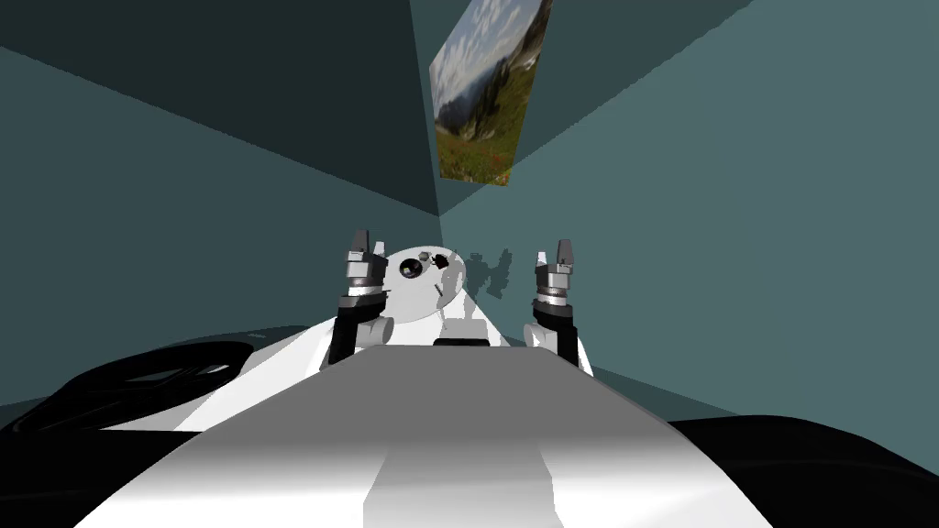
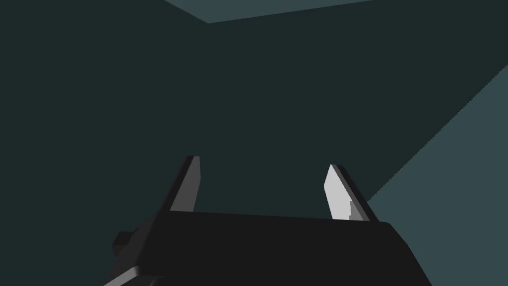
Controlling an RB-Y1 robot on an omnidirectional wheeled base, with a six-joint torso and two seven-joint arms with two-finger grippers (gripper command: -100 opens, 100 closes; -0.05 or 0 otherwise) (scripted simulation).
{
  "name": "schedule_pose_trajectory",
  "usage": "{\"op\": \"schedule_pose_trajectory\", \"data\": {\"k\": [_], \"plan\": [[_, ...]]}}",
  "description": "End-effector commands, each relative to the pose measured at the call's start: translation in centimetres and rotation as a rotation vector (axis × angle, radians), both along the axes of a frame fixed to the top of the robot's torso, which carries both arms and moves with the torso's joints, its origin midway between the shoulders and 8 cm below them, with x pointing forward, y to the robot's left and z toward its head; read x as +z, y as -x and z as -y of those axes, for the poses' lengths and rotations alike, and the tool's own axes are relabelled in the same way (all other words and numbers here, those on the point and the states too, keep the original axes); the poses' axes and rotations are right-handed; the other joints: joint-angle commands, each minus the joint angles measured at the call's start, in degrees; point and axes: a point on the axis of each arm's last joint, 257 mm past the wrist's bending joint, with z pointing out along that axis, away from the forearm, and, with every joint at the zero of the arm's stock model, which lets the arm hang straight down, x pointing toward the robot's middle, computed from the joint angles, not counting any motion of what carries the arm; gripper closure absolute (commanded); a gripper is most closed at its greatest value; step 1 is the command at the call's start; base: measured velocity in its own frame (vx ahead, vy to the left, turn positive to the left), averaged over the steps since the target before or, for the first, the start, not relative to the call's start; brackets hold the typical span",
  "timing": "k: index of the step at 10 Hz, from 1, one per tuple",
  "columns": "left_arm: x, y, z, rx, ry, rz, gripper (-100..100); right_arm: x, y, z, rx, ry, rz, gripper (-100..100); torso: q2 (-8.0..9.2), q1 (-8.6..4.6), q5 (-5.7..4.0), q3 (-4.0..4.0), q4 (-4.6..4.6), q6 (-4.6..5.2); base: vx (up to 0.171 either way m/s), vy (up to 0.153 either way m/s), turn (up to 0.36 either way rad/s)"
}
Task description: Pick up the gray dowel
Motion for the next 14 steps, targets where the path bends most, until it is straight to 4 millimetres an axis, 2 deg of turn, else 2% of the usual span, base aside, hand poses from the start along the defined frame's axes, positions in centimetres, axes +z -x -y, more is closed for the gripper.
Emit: {"op": "schedule_pose_trajectory", "data": {"k": [1,4,7,8,9,10,12,14], "plan": [[-1.8,-1.6,-0.2,-0.002,-0.008,-0.055,-100,0.0,0.0,0.0,0.000,0.000,0.000,0,0.00,0.00,0.00,0.00,0.00,0.00,0.003,-0.033,-0.079],[-5.0,-4.1,-0.7,0.002,-0.014,-0.152,-100,0.0,0.0,0.0,0.000,0.000,0.000,0,-0.07,-0.19,-0.04,-0.04,-0.02,0.01,0.010,-0.053,-0.069],[-9.7,-7.4,-1.6,0.014,-0.027,-0.285,-100,0.0,0.0,0.0,0.000,0.000,0.000,0,-0.05,-0.10,-0.02,-0.03,-0.02,0.01,0.005,-0.027,-0.084],[-9.8,-7.4,-1.6,0.015,-0.026,-0.290,-100,0.0,0.0,0.0,0.000,0.000,0.000,0,-0.04,-0.08,-0.02,-0.03,-0.01,0.01,0.004,-0.010,-0.023],[-11.6,-8.6,-1.9,0.020,-0.033,-0.342,-100,0.0,0.0,0.0,0.000,0.000,0.000,0,-0.02,-0.03,-0.01,-0.01,-0.01,-0.01,0.001,-0.005,-0.052],[-11.7,-8.6,-2.0,0.021,-0.033,-0.345,-100,0.0,0.0,0.0,0.000,0.000,0.000,0,-0.02,-0.01,0.00,-0.01,-0.01,0.00,0.001,-0.001,-0.037],[-14.8,-10.6,-2.6,0.031,-0.054,-0.437,-100,0.0,0.0,0.0,0.000,0.000,0.000,0,-0.03,0.01,0.00,-0.02,-0.01,0.01,0.003,-0.001,-0.095],[-17.6,-11.7,-3.2,0.041,-0.064,-0.510,-100,0.0,0.0,0.0,0.000,0.000,0.000,0,-0.03,0.02,0.00,-0.02,-0.01,-0.01,0.004,0.002,-0.045]]}}
